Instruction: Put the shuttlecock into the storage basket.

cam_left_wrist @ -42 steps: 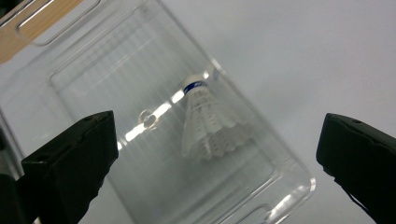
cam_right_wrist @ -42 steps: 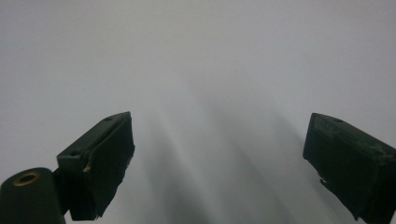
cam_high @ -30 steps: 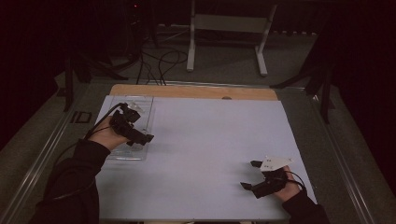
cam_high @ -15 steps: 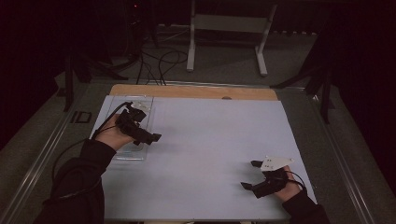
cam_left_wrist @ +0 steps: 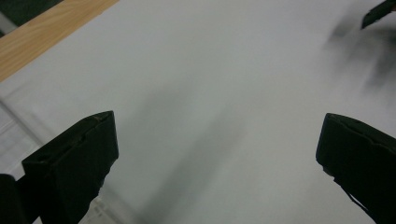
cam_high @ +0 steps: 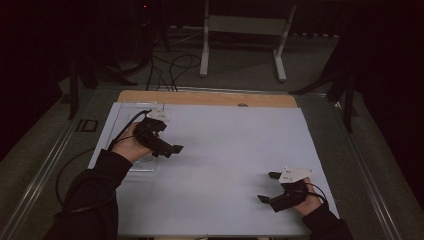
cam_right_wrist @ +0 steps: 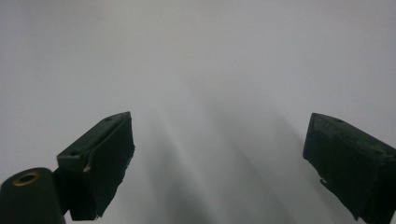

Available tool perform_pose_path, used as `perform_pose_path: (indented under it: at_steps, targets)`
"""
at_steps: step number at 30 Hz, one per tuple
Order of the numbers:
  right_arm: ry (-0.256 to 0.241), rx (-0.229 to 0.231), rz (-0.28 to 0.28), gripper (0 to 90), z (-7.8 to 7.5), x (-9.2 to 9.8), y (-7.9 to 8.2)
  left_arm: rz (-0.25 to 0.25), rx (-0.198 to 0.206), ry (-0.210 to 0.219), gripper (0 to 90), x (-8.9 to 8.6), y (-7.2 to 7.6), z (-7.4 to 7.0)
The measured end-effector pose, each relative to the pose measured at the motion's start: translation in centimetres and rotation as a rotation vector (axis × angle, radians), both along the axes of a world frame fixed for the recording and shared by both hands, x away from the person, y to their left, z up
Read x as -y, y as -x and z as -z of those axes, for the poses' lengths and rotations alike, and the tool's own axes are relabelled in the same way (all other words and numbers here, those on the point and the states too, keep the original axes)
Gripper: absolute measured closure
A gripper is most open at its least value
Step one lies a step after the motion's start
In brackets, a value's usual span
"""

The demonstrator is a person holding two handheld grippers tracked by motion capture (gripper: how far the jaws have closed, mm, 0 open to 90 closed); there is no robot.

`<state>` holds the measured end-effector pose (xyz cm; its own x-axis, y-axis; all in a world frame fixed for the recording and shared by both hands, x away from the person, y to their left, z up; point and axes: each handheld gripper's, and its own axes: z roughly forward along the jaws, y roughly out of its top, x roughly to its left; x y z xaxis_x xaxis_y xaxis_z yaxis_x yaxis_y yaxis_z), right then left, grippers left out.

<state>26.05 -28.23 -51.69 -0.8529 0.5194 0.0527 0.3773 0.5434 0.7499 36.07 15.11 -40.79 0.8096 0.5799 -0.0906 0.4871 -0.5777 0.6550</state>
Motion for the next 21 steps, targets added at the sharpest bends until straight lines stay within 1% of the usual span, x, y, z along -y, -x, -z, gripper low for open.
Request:
perform_pose_path:
  at_steps: [6, 7, 9, 11, 12, 13, 16, 18, 19, 21]
  targets:
    - [0.000, -0.005, 0.001, 8.9, -0.1, -0.1, 0.1, 0.032, 0.026, 0.019, 0.0, 0.8, 0.4, -0.2]
    - [0.003, -0.003, 0.002, 8.9, -0.1, -0.1, 0.1, 0.042, 0.026, 0.023, 0.0, 1.0, 0.5, -0.3]
    - [0.001, -0.004, 0.000, 8.9, -0.1, 0.0, 0.1, 0.063, 0.041, 0.024, 0.0, 1.5, 0.8, -0.3]
    - [0.003, -0.002, 0.001, 8.9, -0.1, -0.1, 0.1, 0.068, 0.042, 0.023, 0.0, 1.7, 0.9, -0.3]
    - [0.005, -0.002, 0.001, 8.9, -0.1, -0.1, 0.1, 0.079, 0.050, 0.027, 0.0, 1.9, 1.0, -0.3]
    - [0.002, -0.004, -0.001, 8.9, -0.1, -0.1, 0.1, 0.088, 0.048, 0.027, 0.0, 2.3, 1.1, -0.3]
    - [0.004, 0.000, -0.001, 8.9, -0.1, -0.1, 0.1, 0.102, 0.047, 0.023, 0.0, 2.7, 1.3, -0.2]
    - [0.008, 0.000, -0.003, 8.9, -0.1, -0.1, 0.1, 0.120, 0.048, 0.019, 0.0, 3.2, 1.5, -0.1]
    - [0.011, 0.001, -0.004, 8.9, -0.1, -0.1, 0.1, 0.125, 0.043, 0.022, 0.0, 3.3, 1.6, -0.1]
    - [0.010, 0.000, -0.006, 8.9, -0.1, -0.2, 0.1, 0.137, 0.061, 0.027, 0.0, 3.6, 1.9, 0.1]
